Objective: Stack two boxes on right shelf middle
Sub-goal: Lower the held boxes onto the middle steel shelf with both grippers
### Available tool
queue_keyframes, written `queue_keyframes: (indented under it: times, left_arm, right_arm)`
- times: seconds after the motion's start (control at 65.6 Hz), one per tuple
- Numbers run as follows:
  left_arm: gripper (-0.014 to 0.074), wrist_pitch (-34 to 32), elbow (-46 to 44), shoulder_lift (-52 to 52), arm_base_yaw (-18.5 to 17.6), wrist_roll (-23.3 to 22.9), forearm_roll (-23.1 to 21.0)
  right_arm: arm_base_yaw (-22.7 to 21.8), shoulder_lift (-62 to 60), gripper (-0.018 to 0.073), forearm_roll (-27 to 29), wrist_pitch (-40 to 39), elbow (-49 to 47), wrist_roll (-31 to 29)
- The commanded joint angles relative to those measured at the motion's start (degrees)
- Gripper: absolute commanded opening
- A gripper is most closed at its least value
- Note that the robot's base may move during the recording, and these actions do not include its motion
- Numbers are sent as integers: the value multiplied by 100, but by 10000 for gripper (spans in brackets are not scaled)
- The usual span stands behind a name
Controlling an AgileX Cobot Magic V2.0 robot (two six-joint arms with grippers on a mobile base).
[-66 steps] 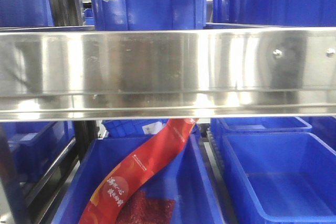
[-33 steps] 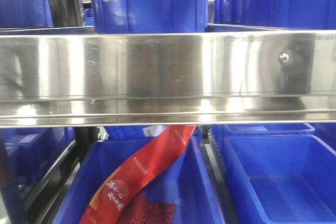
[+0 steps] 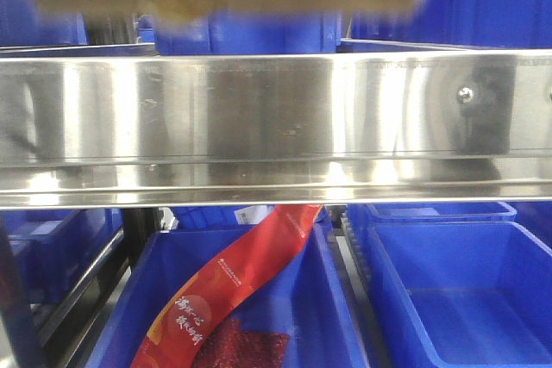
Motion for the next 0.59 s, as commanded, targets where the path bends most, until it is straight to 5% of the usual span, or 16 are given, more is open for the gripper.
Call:
queue_keyframes:
  times: [0.0, 0.244, 0.351, 0.503, 0.579]
  left_arm:
    - [-111, -167, -65, 135, 6, 81, -69]
    - [-106, -144, -65, 353, 6, 81, -107]
    - [4, -144, -65, 390, 6, 81, -141]
    - [316, -144, -65, 403, 6, 81, -150]
    - [399, -173, -65, 403, 6, 81, -136]
  right_arm:
    - [-12, 91, -153, 98, -236, -67, 68]
    - [-12, 304, -153, 124, -76, -67, 68]
    - [-12, 374, -127, 208, -76, -67, 68]
    - [-12, 448, 141, 269, -91, -67, 68]
    - [-12, 448, 292, 269, -165, -67, 68]
